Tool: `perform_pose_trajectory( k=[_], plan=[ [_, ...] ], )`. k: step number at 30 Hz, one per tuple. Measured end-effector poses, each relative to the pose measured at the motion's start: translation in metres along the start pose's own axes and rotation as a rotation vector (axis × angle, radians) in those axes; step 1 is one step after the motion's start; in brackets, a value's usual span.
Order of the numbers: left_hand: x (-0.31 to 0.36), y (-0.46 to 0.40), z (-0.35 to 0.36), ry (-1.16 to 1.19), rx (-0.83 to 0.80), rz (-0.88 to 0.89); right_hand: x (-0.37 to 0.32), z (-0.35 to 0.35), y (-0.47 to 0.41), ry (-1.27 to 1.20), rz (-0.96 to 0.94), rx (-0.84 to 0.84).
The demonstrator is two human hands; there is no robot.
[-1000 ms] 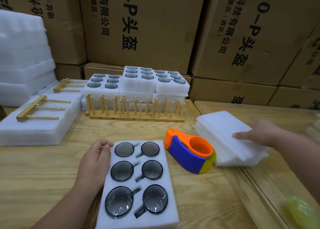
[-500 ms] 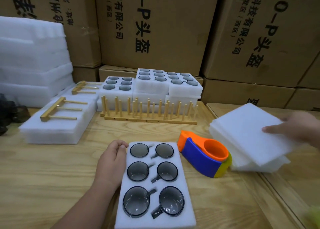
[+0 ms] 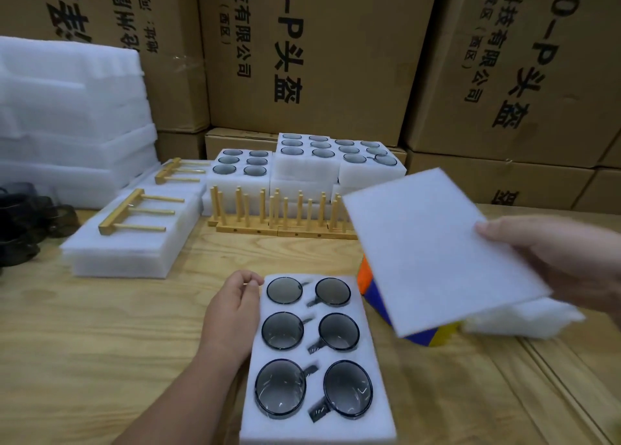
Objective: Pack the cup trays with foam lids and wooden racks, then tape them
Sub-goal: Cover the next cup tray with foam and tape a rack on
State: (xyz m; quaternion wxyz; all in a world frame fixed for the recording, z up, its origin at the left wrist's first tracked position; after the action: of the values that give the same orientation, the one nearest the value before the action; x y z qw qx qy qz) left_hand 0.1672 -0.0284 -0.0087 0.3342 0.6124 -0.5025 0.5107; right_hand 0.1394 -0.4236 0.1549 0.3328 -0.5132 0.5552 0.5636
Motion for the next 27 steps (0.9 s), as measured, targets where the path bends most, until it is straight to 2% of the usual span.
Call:
perform_pose_trajectory(
  k=[2,8,14,19,23,27],
  plan=[
    [0.000,0.001,0.000,0.016,-0.007,0.000,0.019,0.045,-0.004,-0.051,0.106,-0.071],
    [0.001,0.000,0.001,0.038,-0.011,0.004,0.075,0.106,-0.018,-0.143,0.074,-0.003],
    [0.000,0.001,0.001,0.053,-0.026,0.004,0.093,0.120,-0.026,-0.016,0.034,0.076],
    [0.005,0.002,0.001,0.067,-0.023,0.035,0.100,0.136,-0.027,0.033,-0.040,0.064],
    [0.007,0.002,0.003,0.127,-0.044,0.043,0.107,0.138,-0.036,-0.108,-0.170,0.162],
    [0.003,0.004,0.005,0.246,-0.073,0.027,0.121,0.145,-0.048,-0.318,-0.204,0.189]
  ],
)
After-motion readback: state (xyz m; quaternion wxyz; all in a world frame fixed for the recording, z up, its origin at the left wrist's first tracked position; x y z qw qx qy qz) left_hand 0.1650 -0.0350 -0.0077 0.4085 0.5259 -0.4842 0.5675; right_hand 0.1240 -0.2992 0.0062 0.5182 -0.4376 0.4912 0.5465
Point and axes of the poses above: each hand's wrist, its own y-axis away from the middle knuckle, its own z-axis out of the palm, x = y × z, the point moved 7 cm from there along -y, towards the middle knuckle, and after that the axes turned 5 degrees about -x, right-handed, at the moved point
